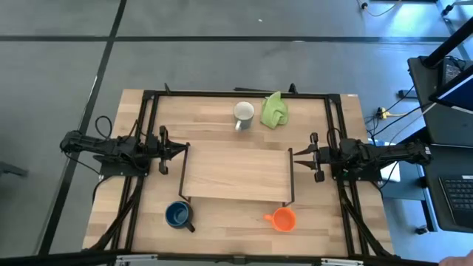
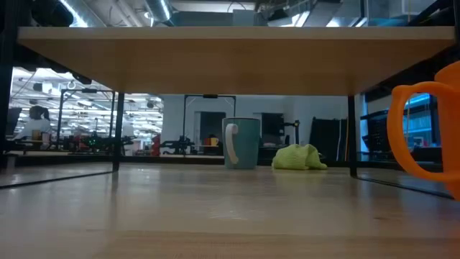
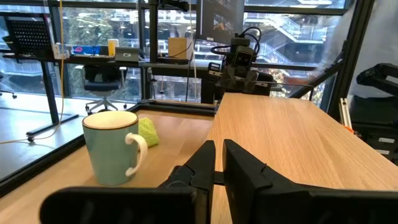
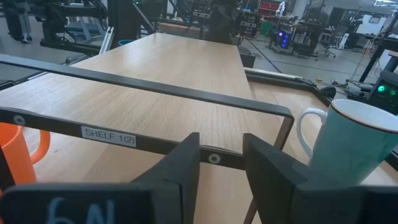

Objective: Stack small to large cups/mugs on shelf

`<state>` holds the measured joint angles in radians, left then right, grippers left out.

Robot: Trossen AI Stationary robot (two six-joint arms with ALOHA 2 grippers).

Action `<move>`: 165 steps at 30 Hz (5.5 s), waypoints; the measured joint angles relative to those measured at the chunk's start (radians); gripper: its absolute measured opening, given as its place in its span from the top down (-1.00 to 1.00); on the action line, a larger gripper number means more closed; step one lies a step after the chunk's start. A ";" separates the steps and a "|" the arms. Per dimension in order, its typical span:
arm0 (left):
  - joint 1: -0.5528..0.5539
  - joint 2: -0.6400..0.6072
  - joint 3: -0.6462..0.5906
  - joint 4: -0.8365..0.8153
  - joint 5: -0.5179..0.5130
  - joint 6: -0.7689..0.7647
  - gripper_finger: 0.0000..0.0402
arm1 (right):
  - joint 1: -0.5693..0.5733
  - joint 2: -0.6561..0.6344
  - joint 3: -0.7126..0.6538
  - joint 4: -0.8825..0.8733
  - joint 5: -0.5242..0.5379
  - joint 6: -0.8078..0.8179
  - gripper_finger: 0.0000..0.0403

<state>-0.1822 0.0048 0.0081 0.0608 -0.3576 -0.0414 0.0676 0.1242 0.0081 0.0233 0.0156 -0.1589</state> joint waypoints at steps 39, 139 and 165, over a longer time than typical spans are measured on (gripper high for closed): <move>0.000 0.000 0.000 0.000 0.000 0.000 0.87 | 0.000 0.000 0.000 0.003 -0.001 0.124 0.38; 0.000 0.000 0.000 0.000 0.000 0.000 0.87 | -0.405 2.005 1.969 -1.007 0.044 0.573 -0.19; 0.000 0.000 0.000 0.000 0.002 0.000 0.87 | -0.387 2.051 1.965 -0.964 0.168 0.472 -0.19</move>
<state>-0.1820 0.0051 0.0079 0.0608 -0.3561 -0.0414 -0.3199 2.1755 1.9733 -0.9403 0.1833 0.3127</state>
